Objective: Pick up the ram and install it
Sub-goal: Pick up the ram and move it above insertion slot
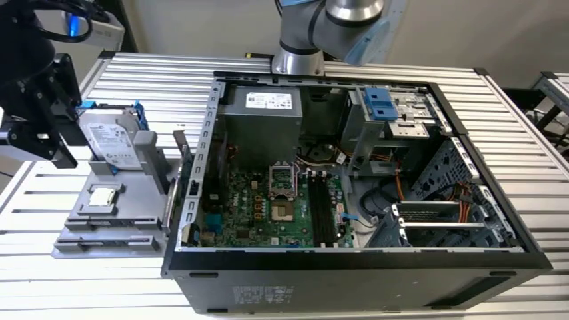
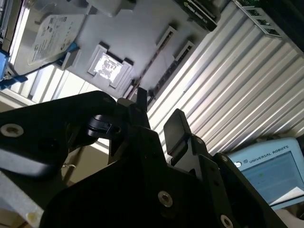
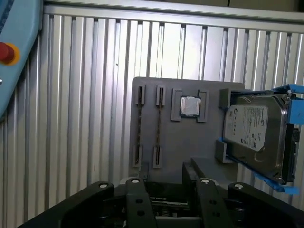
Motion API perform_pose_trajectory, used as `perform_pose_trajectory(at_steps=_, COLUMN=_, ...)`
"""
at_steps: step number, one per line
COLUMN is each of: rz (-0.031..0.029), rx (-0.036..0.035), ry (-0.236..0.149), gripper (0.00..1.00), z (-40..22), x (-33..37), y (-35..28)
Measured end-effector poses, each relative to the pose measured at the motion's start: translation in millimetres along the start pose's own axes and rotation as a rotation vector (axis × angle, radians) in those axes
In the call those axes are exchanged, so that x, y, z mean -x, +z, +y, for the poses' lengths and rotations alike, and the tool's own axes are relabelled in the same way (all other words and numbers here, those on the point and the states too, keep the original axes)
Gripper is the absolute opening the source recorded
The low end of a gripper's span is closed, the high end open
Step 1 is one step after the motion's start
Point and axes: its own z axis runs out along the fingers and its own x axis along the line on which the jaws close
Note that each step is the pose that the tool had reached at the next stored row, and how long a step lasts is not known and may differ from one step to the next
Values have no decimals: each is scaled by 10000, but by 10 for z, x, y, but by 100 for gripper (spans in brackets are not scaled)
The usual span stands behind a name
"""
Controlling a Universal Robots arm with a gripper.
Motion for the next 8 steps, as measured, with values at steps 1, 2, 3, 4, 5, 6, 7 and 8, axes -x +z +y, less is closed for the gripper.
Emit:
perform_pose_trajectory(at_steps=1, rz=-1, rx=1, ry=-2, gripper=100, z=18, x=-5, y=16)
perform_pose_trajectory(at_steps=2, rz=-1, rx=12, ry=-7, gripper=100, z=21, x=-23, y=31)
perform_pose_trajectory(at_steps=3, rz=-2, rx=17, ry=-6, gripper=100, z=24, x=-55, y=48)
perform_pose_trajectory(at_steps=4, rz=-3, rx=18, ry=-6, gripper=100, z=25, x=-89, y=66)
perform_pose_trajectory(at_steps=5, rz=-2, rx=19, ry=-7, gripper=100, z=26, x=-117, y=83)
perform_pose_trajectory(at_steps=6, rz=-3, rx=18, ry=-6, gripper=100, z=27, x=-143, y=102)
perform_pose_trajectory(at_steps=7, rz=-5, rx=14, ry=-7, gripper=100, z=29, x=-154, y=123)
perform_pose_trajectory(at_steps=8, rz=-4, rx=18, ry=-4, gripper=100, z=38, x=-154, y=138)
